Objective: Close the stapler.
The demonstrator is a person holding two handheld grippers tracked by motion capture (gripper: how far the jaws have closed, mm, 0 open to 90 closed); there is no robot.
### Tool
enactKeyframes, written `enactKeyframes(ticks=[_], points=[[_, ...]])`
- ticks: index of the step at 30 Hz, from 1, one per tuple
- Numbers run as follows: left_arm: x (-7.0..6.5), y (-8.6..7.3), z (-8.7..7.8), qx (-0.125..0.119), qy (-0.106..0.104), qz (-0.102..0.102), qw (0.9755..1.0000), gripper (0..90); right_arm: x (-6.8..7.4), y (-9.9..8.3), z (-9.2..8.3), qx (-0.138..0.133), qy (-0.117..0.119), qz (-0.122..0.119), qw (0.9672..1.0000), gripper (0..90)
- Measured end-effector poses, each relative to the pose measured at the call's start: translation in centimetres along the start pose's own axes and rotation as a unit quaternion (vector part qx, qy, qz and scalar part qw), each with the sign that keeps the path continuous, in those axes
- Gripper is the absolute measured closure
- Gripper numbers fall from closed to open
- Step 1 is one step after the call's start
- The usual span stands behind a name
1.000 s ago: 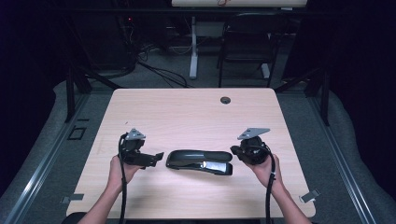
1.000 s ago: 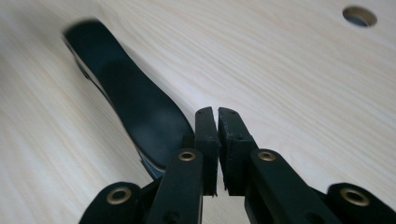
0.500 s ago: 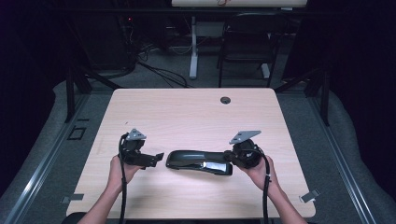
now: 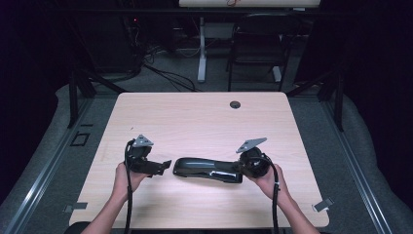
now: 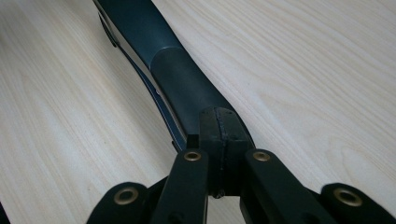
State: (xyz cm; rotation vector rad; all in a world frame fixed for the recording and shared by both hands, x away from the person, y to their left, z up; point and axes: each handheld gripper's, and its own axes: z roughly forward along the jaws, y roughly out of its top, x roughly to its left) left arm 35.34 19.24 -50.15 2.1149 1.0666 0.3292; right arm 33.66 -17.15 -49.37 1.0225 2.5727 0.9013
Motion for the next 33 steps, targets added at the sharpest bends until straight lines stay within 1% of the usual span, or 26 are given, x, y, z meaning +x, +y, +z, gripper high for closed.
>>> enactKeyframes(ticks=[4, 6, 8, 12, 13, 14, 15, 23, 25, 27, 28, 31, 33], points=[[0.0, 0.0, 0.0, 0.001, 0.000, 0.003, 1.0000, 3.7, -0.1, 0.0, 0.0, -0.001, 0.004, 0.003, 1.0000, 90.0], [-0.1, 0.0, 0.1, 0.002, 0.000, 0.003, 1.0000, 3.8, -0.2, 0.0, 0.0, 0.001, 0.010, 0.010, 0.9999, 90.0], [-0.1, 0.0, 0.1, 0.003, 0.000, 0.003, 1.0000, 3.8, -0.4, -0.1, 0.1, -0.003, 0.016, 0.015, 0.9998, 90.0], [-0.1, 0.0, 0.2, 0.001, 0.001, 0.002, 1.0000, 3.8, -0.6, -0.1, 0.0, 0.000, 0.025, 0.028, 0.9993, 90.0], [-0.1, 0.0, 0.2, 0.001, 0.001, 0.002, 1.0000, 3.8, -0.7, -0.1, 0.1, 0.001, 0.026, 0.030, 0.9992, 90.0], [-0.1, 0.0, 0.2, 0.001, 0.001, 0.002, 1.0000, 3.8, -0.6, -0.1, 0.3, 0.011, 0.026, 0.030, 0.9992, 90.0], [-0.1, 0.0, 0.2, 0.002, 0.001, 0.003, 1.0000, 3.8, -0.6, -0.1, 0.3, 0.008, 0.025, 0.031, 0.9992, 90.0], [0.0, 0.0, 0.1, 0.003, 0.000, 0.003, 1.0000, 3.8, -0.6, -0.2, 0.2, 0.002, 0.023, 0.029, 0.9993, 90.0], [0.0, 0.0, 0.1, 0.002, 0.000, 0.004, 1.0000, 3.9, -0.5, 0.0, 0.2, 0.008, 0.022, 0.021, 0.9995, 90.0], [0.0, 0.0, 0.0, 0.000, 0.000, 0.003, 1.0000, 3.9, -0.4, 0.1, 0.2, 0.007, 0.016, 0.015, 0.9997, 90.0], [0.0, 0.0, 0.0, 0.000, 0.000, 0.003, 1.0000, 3.9, -0.3, 0.2, 0.0, 0.004, 0.013, 0.012, 0.9998, 90.0], [0.1, 0.0, 0.0, 0.001, 0.001, 0.003, 1.0000, 3.9, 0.0, 0.5, -0.7, -0.020, 0.013, 0.015, 0.9996, 89.3], [0.0, 0.0, 0.0, 0.000, 0.000, 0.002, 1.0000, 3.8, 0.2, 0.8, -1.0, -0.032, 0.009, 0.010, 0.9994, 88.7]])
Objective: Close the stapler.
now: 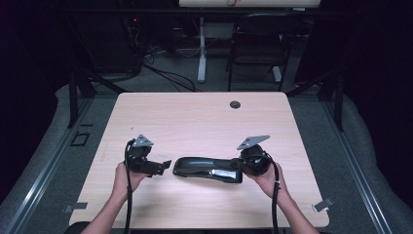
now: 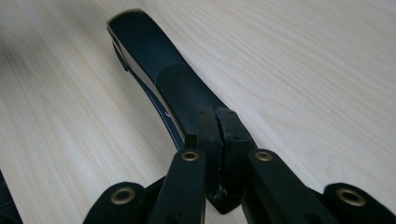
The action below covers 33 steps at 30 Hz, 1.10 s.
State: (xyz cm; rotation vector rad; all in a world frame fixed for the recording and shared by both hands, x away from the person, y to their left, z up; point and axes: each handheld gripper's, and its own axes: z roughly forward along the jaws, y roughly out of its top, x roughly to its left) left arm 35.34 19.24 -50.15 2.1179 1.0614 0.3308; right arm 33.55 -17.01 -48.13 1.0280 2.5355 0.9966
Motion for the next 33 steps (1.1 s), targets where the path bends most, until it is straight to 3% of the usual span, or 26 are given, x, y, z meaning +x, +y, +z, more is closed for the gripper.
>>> enactKeyframes(ticks=[8, 15, 20, 27, 33], points=[[0.1, 0.0, 0.0, -0.003, 0.003, 0.001, 1.0000, 3.9, 0.9, 0.5, 0.2, -0.009, -0.009, -0.020, 0.9997, 84.1], [0.1, 0.0, -0.1, -0.001, 0.001, 0.002, 1.0000, 3.9, 1.0, 0.8, -0.5, -0.022, -0.016, -0.017, 0.9995, 73.8], [0.1, 0.0, -0.1, -0.001, 0.002, 0.003, 1.0000, 4.0, 0.3, 0.8, -1.3, -0.022, -0.031, -0.012, 0.9992, 62.3], [0.3, 0.0, -0.3, -0.001, 0.005, 0.001, 1.0000, 4.0, -1.3, 0.3, -3.1, -0.047, -0.047, 0.018, 0.9976, 43.9], [0.4, 0.0, -0.3, -0.004, 0.006, -0.002, 1.0000, 4.0, -2.4, -0.4, -4.2, -0.048, -0.066, 0.034, 0.9961, 33.6]])
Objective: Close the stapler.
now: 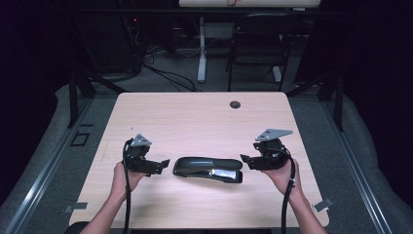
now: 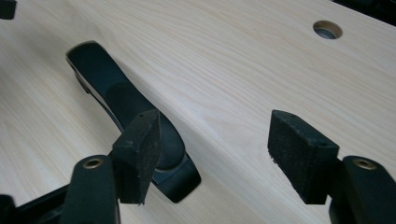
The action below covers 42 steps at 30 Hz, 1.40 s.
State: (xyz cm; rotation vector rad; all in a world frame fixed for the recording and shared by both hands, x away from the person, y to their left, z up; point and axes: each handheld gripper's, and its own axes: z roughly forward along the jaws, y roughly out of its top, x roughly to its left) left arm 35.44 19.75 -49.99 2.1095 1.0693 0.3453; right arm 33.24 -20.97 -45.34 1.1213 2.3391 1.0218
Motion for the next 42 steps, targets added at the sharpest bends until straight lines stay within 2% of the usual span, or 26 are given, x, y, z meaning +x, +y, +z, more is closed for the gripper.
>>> enactKeyframes(ticks=[11, 17, 24, 27, 31, 32, 35, 38, 42], points=[[0.4, 0.0, -0.3, -0.003, 0.004, -0.008, 1.0000, 3.9, -2.5, -1.3, -1.0, 0.016, -0.042, 0.028, 0.9986, 24.0], [0.8, -0.1, -0.4, 0.000, 0.006, -0.013, 0.9999, 3.9, -3.9, -2.1, -0.7, 0.039, -0.061, 0.038, 0.9966, 19.7], [1.1, -0.2, -0.3, 0.001, 0.010, -0.018, 0.9998, 3.8, -5.4, -3.3, 0.4, 0.072, -0.060, 0.057, 0.9940, 11.2], [1.3, -0.2, -0.3, 0.005, 0.010, -0.020, 0.9997, 3.8, -6.0, -3.9, 0.9, 0.087, -0.060, 0.066, 0.9922, 7.5], [1.6, -0.4, -0.3, 0.004, 0.013, -0.023, 0.9996, 3.6, -6.7, -4.6, 1.8, 0.124, -0.073, 0.074, 0.9869, 4.5], [1.7, -0.4, -0.3, 0.003, 0.013, -0.025, 0.9996, 3.5, -6.8, -4.8, 2.0, 0.128, -0.069, 0.079, 0.9863, 3.8], [2.0, -0.5, -0.4, 0.007, 0.011, -0.029, 0.9995, 3.3, -7.0, -5.1, 2.5, 0.143, -0.070, 0.080, 0.9840, 0.0], [2.1, -0.5, -0.3, 0.006, 0.012, -0.036, 0.9993, 3.0, -7.1, -5.5, 3.1, 0.152, -0.070, 0.081, 0.9825, 0.0], [2.2, -0.6, 0.0, 0.018, 0.008, -0.032, 0.9993, 1.4, -7.3, -6.1, 4.0, 0.173, -0.065, 0.080, 0.9795, 0.0]])
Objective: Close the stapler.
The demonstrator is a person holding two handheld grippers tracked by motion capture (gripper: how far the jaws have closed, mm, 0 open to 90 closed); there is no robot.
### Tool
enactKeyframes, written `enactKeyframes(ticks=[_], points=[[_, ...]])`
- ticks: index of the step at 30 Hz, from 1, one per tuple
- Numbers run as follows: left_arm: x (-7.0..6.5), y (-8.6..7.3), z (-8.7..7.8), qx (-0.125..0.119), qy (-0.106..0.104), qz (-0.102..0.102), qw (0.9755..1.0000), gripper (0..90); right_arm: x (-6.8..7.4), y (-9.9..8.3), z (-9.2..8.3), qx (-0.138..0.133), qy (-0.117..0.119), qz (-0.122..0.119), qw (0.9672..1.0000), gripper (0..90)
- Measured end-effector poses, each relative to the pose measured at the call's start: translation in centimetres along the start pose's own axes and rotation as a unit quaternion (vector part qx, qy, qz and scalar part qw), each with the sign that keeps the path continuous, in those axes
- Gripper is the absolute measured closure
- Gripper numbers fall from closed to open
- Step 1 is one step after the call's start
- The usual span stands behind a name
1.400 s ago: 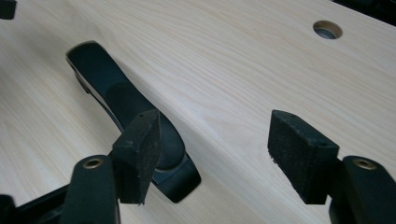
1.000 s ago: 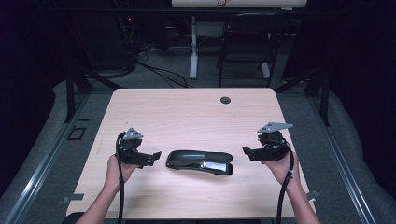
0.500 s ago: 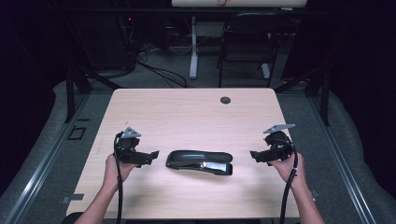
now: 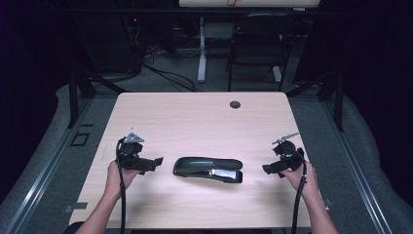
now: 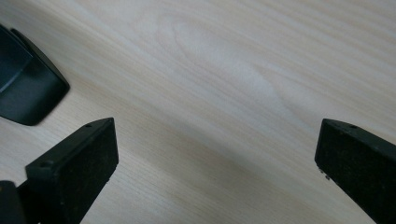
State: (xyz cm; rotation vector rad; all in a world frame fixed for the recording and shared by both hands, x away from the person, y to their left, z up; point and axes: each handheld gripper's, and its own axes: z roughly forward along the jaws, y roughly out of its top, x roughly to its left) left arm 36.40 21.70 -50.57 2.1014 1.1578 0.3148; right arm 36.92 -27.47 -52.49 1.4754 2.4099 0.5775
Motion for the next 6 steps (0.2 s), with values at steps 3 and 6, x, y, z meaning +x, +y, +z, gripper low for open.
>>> enactKeyframes(ticks=[3, 6], points=[[-0.05, 0.00, 0.29, 0.007, 0.001, 0.004, 1.0000, 0.4, 0.08, -0.07, 0.72, 0.021, 0.005, 0.000, 0.9998, 0.0], [-0.04, -0.03, 0.49, 0.007, 0.003, 0.004, 1.0000, 0.4, 0.20, -0.15, 1.24, 0.030, 0.004, -0.011, 0.9995, 0.0]])
